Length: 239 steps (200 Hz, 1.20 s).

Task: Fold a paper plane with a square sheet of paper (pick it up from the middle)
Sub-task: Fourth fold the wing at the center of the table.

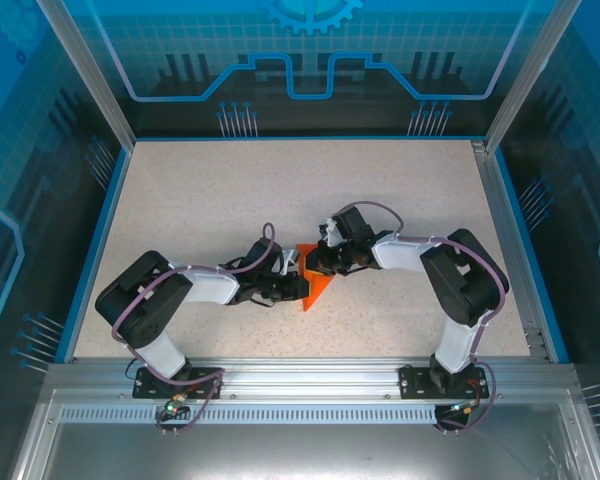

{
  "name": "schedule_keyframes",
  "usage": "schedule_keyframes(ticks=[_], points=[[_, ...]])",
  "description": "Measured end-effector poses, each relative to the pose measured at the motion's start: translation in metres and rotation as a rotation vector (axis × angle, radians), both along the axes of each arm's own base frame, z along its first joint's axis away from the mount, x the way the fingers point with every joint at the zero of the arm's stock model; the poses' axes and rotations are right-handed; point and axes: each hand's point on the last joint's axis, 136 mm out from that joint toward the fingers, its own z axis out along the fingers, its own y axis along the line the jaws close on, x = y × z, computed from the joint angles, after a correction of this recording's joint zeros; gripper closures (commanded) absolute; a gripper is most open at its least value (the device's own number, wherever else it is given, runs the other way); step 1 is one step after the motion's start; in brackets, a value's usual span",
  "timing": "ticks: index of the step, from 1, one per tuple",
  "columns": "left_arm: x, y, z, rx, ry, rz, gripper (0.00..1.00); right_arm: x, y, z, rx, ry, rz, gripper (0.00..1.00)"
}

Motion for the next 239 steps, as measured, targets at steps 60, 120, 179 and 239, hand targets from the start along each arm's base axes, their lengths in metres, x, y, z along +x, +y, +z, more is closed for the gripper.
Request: schedule_keyframes(ticks=[60,120,179,239], points=[[0.001,-0.002,0.002,-0.017,0.013,0.018,1.0,0.002,-0.002,0.0,-0.001,-0.003,-0.002,0.9],[0.001,0.008,-0.004,-0.031,0.042,0.058,1.0,0.008,-0.014,0.012,0.006,-0.022,-0.028,0.88],[-0.001,0.008,-0.01,-0.028,0.076,0.061,1.0,0.001,-0.007,0.025,0.045,-0.034,0.01,0.87],[-0.001,0.008,-0.01,-0.032,0.089,0.071,0.94,0.004,-0.001,0.006,0.041,0.005,0.013,0.88]])
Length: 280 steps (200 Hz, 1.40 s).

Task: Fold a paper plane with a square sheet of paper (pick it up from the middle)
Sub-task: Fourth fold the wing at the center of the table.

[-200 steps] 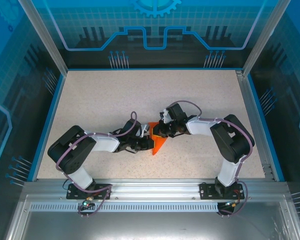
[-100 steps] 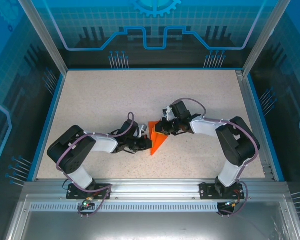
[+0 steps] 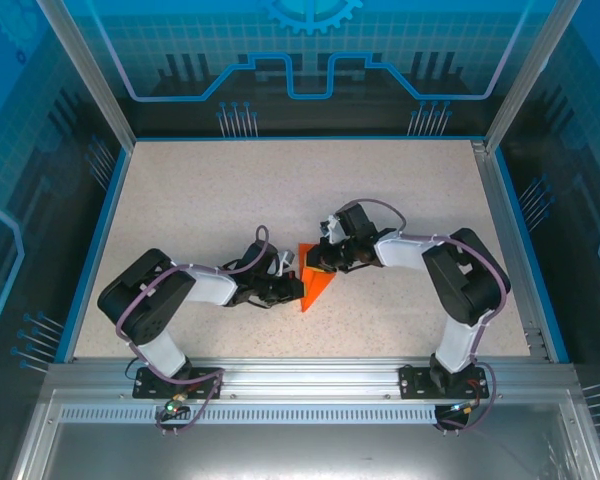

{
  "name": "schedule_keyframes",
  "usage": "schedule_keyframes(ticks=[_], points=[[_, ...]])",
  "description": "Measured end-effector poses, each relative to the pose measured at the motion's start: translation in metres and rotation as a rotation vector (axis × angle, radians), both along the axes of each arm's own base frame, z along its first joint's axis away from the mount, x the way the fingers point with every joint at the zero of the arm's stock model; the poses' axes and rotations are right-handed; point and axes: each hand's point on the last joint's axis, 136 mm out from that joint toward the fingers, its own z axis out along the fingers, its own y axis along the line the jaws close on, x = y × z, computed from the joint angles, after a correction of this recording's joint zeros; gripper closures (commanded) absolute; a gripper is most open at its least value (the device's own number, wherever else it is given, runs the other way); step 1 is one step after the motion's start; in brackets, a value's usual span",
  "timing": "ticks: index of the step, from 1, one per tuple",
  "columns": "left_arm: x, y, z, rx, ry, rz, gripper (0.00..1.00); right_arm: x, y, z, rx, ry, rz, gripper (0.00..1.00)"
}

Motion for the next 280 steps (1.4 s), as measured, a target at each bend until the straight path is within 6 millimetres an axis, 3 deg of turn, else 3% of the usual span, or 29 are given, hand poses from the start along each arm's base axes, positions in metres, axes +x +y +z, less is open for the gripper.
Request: schedule_keyframes(ticks=[77,124,187,280], points=[[-0.001,0.0,0.006,-0.006,-0.002,0.0,0.81,0.001,0.001,-0.005,-0.002,0.006,-0.002,0.88],[0.004,-0.003,0.016,-0.02,-0.018,0.002,0.81,0.001,0.001,-0.005,-0.001,0.007,-0.002,0.88],[0.004,-0.003,0.015,-0.018,-0.015,0.007,0.95,0.001,0.001,-0.005,-0.001,0.007,-0.002,0.88],[0.0,0.0,0.001,-0.016,0.056,0.051,0.98,-0.002,-0.002,0.0,-0.009,0.004,0.001,0.87]])
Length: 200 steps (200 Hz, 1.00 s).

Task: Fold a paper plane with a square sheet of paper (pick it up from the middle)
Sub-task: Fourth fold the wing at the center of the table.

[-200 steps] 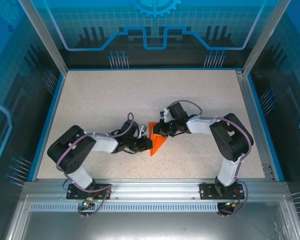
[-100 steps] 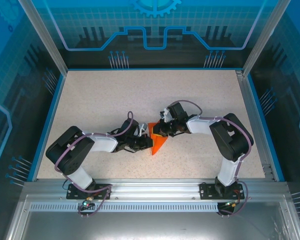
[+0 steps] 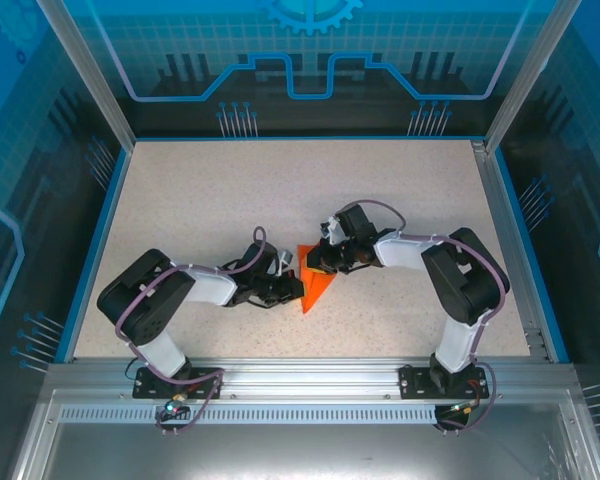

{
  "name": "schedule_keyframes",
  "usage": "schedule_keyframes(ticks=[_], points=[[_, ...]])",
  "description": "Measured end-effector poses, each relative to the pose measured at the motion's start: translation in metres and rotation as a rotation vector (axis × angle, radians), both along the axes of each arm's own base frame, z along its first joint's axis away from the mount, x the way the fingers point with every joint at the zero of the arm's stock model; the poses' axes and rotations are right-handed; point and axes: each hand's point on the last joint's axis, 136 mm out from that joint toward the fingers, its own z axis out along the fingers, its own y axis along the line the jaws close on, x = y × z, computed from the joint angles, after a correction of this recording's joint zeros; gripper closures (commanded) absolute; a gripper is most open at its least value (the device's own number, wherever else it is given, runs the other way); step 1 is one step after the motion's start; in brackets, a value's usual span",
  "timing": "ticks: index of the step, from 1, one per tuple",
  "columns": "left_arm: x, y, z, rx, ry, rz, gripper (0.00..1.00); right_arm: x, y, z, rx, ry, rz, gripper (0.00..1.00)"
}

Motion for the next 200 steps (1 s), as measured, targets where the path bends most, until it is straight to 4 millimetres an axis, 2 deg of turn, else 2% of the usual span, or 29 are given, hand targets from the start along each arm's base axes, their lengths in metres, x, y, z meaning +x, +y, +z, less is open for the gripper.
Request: schedule_keyframes(ticks=[33,104,151,200], points=[[0.0,0.001,-0.001,-0.007,0.009,0.023,0.97,-0.002,-0.001,0.008,0.007,-0.02,0.006,0.87],[0.001,0.001,-0.002,-0.012,0.011,0.027,0.98,-0.003,0.004,0.012,0.046,-0.017,0.026,0.87],[0.001,0.0,-0.002,-0.012,0.012,0.023,0.97,-0.004,0.005,-0.007,0.031,0.033,0.016,0.87],[0.001,0.0,-0.002,-0.01,0.014,0.019,0.97,0.002,-0.001,-0.015,-0.004,0.025,-0.014,0.87]])
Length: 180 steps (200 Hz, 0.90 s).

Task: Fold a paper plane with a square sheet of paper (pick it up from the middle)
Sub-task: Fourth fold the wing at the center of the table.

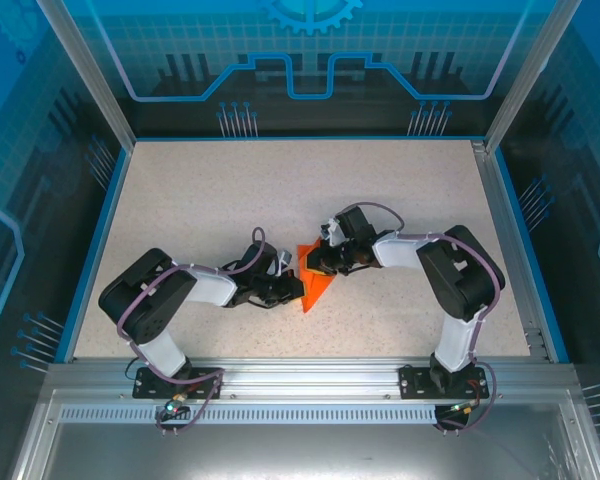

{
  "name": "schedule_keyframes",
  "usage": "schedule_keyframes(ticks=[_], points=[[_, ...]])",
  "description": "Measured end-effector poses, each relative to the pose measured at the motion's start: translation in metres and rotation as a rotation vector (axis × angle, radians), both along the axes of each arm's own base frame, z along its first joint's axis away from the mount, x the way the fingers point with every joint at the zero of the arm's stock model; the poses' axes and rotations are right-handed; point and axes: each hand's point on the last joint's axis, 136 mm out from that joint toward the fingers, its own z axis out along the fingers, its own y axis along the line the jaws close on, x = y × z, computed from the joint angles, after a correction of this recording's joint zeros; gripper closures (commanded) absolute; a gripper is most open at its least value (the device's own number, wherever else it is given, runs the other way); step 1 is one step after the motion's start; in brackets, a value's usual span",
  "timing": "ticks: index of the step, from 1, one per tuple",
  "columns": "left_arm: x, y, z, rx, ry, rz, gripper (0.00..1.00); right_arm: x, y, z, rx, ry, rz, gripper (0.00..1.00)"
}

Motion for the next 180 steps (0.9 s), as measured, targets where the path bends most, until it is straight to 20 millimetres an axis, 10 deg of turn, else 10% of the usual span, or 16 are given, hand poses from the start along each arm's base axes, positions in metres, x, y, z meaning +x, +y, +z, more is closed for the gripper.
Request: schedule_keyframes(ticks=[84,180], points=[[0.001,-0.001,0.0,0.01,0.002,-0.018,0.98,0.001,-0.003,-0.014,-0.031,0.022,-0.012,0.87],[0.001,-0.006,-0.001,0.001,0.009,-0.051,0.98,-0.001,0.009,0.023,0.006,-0.053,0.022,0.86]])
